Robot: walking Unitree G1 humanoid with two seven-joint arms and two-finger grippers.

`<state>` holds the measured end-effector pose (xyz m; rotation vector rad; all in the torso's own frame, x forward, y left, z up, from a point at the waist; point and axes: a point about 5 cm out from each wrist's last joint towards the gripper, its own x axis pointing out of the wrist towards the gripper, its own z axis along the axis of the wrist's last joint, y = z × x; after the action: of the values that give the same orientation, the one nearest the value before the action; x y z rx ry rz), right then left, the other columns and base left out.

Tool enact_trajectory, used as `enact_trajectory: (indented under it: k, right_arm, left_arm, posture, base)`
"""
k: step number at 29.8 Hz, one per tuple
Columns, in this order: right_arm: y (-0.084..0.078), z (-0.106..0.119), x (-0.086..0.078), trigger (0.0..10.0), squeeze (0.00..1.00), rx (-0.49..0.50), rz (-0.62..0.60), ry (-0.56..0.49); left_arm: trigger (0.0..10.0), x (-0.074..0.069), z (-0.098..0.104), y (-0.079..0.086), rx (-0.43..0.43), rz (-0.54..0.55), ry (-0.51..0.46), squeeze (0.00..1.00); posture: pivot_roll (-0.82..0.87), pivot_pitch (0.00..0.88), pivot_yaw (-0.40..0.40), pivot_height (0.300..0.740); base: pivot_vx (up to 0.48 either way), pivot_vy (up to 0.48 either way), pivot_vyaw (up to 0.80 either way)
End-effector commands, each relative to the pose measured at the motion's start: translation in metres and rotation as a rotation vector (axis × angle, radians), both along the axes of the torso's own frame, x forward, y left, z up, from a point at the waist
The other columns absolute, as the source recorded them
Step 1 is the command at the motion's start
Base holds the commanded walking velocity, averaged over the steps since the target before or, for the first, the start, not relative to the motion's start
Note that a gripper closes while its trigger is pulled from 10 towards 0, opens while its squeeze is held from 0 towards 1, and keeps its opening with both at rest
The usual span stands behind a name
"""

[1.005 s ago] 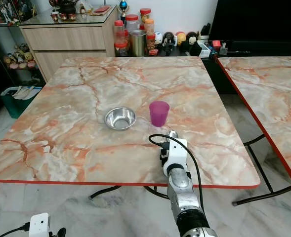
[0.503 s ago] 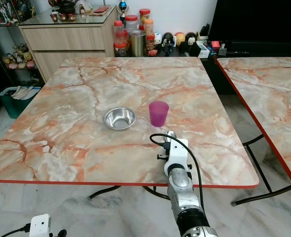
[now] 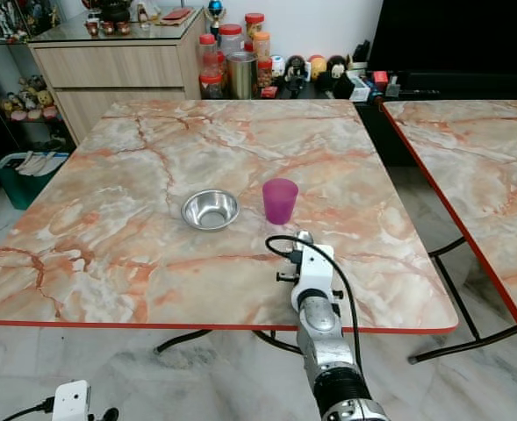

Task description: Setting the table

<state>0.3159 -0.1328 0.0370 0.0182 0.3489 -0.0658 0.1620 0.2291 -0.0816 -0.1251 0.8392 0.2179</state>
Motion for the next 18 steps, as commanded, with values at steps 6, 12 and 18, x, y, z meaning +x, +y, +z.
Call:
enact_trajectory:
  k: [6, 12, 18]
  right_arm:
    - [0.017, 0.033, 0.004, 10.0, 0.00, -0.069, 0.152, -0.281]
    - [0.015, 0.051, 0.001, 10.0, 0.00, -0.173, 0.151, -0.438]
    - [0.018, 0.072, 0.000, 10.0, 0.00, -0.216, 0.156, -0.583]
  left_arm:
    - [10.0, 0.000, -0.001, 0.000, 0.015, 0.008, 0.008, 0.00]
    - [10.0, 0.000, -0.001, -0.002, 0.015, 0.003, 0.010, 0.00]
    - [10.0, -0.003, -0.002, -0.003, 0.012, -0.002, 0.021, 0.00]
  posture:
    - [0.06, 0.000, 0.013, 0.740]
    - [0.07, 0.000, 0.007, 0.740]
    - [0.06, 0.000, 0.008, 0.740]
  base:
    - [0.000, 0.000, 0.00]
    - [0.000, 0.000, 0.00]
    - [0.000, 0.000, 0.00]
